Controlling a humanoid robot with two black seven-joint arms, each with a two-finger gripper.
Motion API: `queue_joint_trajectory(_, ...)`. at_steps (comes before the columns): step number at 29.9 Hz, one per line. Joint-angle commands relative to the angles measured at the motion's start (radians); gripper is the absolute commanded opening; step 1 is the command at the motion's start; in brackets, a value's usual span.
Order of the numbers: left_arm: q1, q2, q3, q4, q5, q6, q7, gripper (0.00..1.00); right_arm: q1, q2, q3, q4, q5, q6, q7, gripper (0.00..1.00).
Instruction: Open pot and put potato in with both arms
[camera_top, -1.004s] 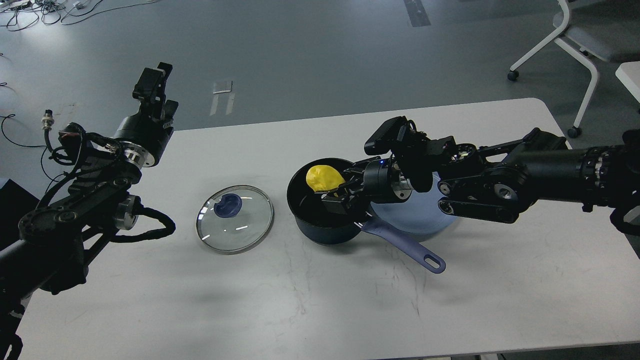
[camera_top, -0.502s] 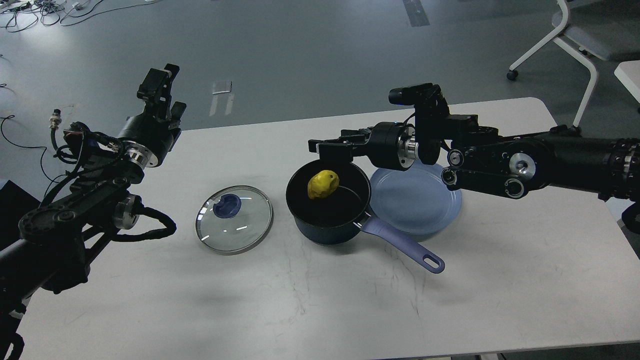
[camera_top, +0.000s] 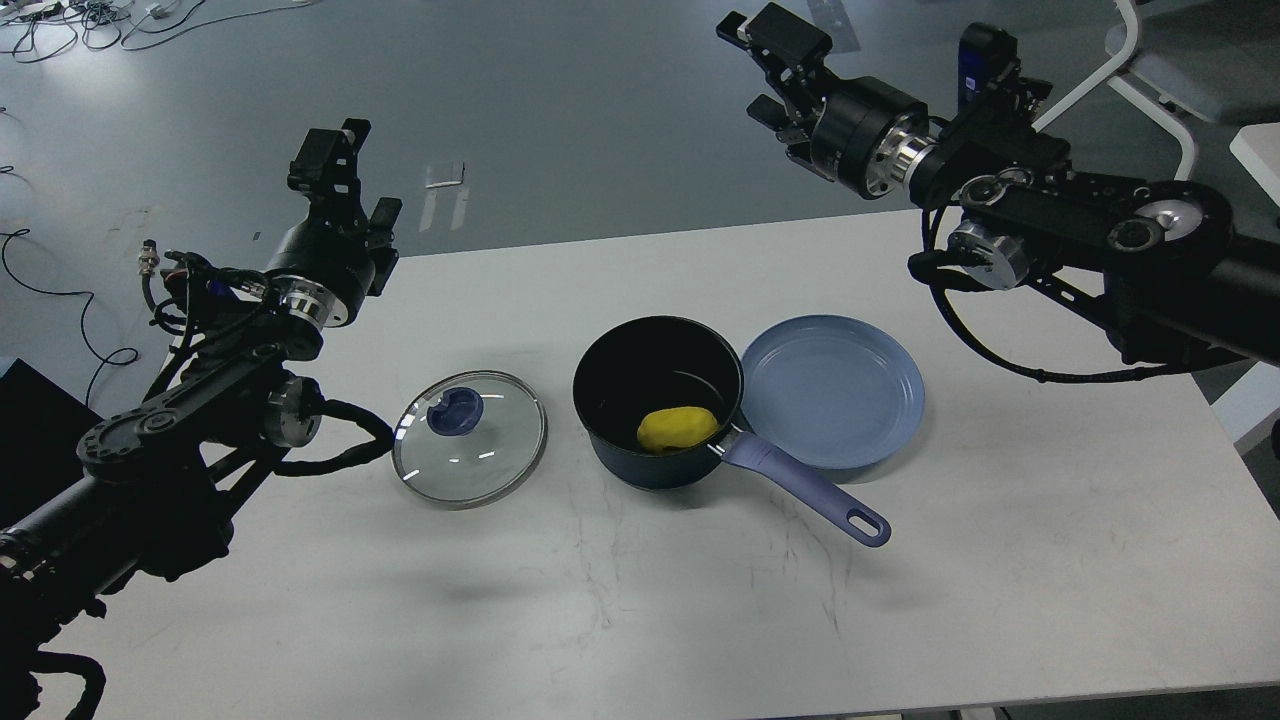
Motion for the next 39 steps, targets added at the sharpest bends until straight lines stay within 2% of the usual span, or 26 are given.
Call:
queue_joint_trajectory(1, 0.014, -0.021, -0.04, 0.001, -0.068, -0.023, 0.065, 0.98, -0.063, -0.022, 0.1, -0.002, 0.147, 0.022, -0.087, 1.0)
queue_joint_trajectory(3, 0.027, -0.023, -0.081, -0.005, -0.101, -0.048, 0.079, 0.98, -0.118, -0.033, 0.175, -0.001, 0.173, 0.03, -0.119, 1.0)
queue_joint_trajectory(5, 0.041, -0.023, -0.115, -0.011, -0.109, -0.075, 0.079, 0.98, -0.159, -0.047, 0.211, 0.005, 0.173, 0.033, -0.127, 1.0)
queue_joint_trajectory(11, 0.054, -0.018, -0.132, -0.011, -0.108, -0.132, 0.079, 0.98, -0.182, -0.067, 0.213, -0.001, 0.166, 0.033, -0.113, 1.0)
queue_joint_trajectory(23, 0.055, -0.023, -0.126, -0.011, -0.097, -0.126, 0.072, 0.98, -0.198, -0.084, 0.184, -0.021, 0.155, 0.022, -0.104, 1.0)
queue_joint_trajectory(39, 0.067, -0.013, -0.115, 0.0, -0.092, -0.123, 0.09, 0.98, -0.213, -0.041, 0.161, -0.008, 0.155, 0.032, -0.104, 1.0)
